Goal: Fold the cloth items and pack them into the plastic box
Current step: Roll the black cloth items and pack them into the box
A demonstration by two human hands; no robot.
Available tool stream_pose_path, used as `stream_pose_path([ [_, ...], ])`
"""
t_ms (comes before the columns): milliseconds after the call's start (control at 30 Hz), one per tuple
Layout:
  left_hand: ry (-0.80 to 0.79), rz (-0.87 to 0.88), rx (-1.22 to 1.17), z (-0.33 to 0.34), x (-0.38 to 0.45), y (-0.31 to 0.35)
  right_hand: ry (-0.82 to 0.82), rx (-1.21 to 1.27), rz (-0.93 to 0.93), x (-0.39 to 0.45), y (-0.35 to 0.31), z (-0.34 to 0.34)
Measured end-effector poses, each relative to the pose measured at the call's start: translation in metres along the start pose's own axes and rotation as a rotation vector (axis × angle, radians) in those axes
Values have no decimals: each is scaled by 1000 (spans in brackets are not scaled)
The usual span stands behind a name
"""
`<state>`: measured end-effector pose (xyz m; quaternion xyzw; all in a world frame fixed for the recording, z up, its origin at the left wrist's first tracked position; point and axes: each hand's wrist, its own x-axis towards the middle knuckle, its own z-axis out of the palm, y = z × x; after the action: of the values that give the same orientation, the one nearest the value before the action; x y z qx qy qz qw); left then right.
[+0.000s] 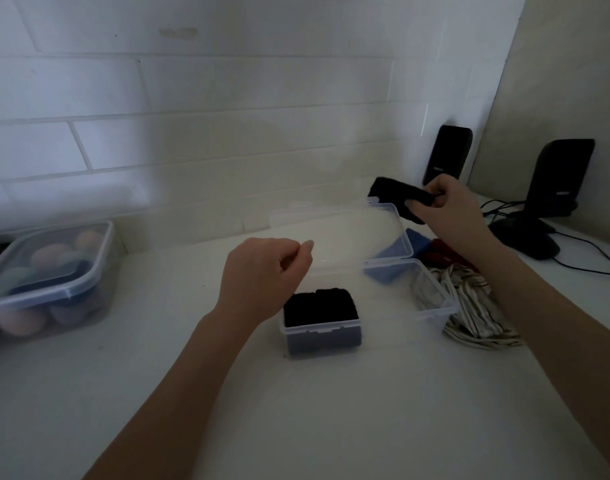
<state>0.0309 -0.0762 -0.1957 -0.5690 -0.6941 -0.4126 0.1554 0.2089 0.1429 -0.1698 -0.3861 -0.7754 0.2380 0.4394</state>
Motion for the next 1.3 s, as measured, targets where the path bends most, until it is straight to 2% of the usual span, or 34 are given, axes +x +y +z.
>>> stream_pose_path([
  [167, -14, 0, 22, -4, 0, 6, 54, 80, -74, -27, -31, -17],
  [267, -12, -1, -75, -6, 1, 16, 14, 188, -99, -44, -61, -22],
  [433, -246, 109, -219, -1, 18, 39, -107, 437, 8, -59, -101, -32],
  [533, -327, 105, -410, 6, 39, 56, -205, 556, 120, -60, -106, -29],
  [600, -276, 78, -545, 13, 48, 64, -270, 619, 183, -60, -104, -26],
  [700, -140, -62, -663, 22, 51, 60, -413, 684, 208, -60, -100, -22],
  [900, -60, -229, -824, 11, 46, 46, -700, 567, 126, -62, -98, -19],
  [1000, -34, -285, -833, 6, 47, 37, -750, 500, 111, -65, -99, -18],
  [1133, -58, -275, -790, 7, 46, 37, -747, 429, 110, -72, -101, -8],
  [1300, -79, -392, -819, 5, 46, 37, -719, 466, 95, -76, -101, 1],
])
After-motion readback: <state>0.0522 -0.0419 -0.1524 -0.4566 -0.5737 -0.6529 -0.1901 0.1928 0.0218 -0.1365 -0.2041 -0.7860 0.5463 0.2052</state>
